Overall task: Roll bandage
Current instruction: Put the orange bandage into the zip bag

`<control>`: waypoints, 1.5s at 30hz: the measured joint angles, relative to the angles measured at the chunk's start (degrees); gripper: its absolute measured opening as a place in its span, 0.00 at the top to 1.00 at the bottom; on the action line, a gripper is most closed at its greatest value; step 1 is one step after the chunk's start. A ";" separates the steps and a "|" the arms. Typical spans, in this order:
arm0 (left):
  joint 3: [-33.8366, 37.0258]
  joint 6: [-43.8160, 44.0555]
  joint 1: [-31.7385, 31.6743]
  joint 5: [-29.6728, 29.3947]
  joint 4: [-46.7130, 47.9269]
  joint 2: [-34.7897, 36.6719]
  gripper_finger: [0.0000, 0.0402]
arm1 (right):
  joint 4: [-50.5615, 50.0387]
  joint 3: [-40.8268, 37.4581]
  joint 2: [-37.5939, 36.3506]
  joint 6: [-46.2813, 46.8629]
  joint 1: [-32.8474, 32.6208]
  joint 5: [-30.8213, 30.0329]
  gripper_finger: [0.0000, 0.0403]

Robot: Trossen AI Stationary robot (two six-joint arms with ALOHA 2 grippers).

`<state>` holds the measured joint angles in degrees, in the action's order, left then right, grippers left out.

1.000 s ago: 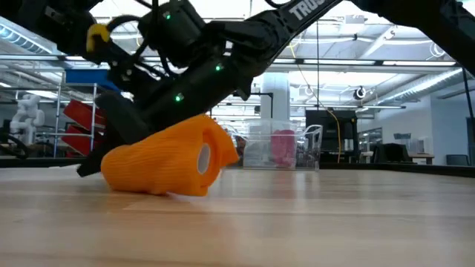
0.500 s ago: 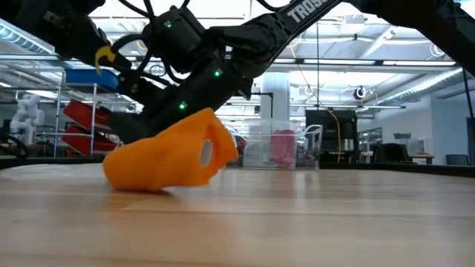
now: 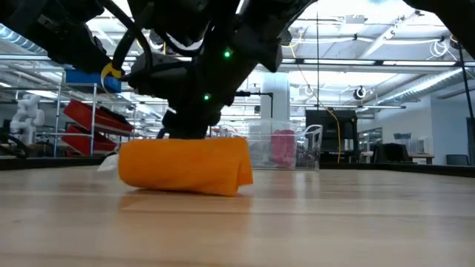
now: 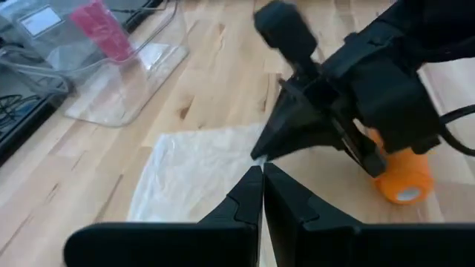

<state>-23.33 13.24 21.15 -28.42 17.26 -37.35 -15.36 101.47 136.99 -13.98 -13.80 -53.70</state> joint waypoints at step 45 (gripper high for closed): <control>5.96 -4.74 -14.34 28.39 -50.63 -35.37 0.98 | -73.96 -6.53 -13.33 92.58 -13.98 -27.40 1.00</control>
<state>-17.37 8.50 6.81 -0.02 -33.37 -72.71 -89.32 94.94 123.66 78.60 -27.78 -81.10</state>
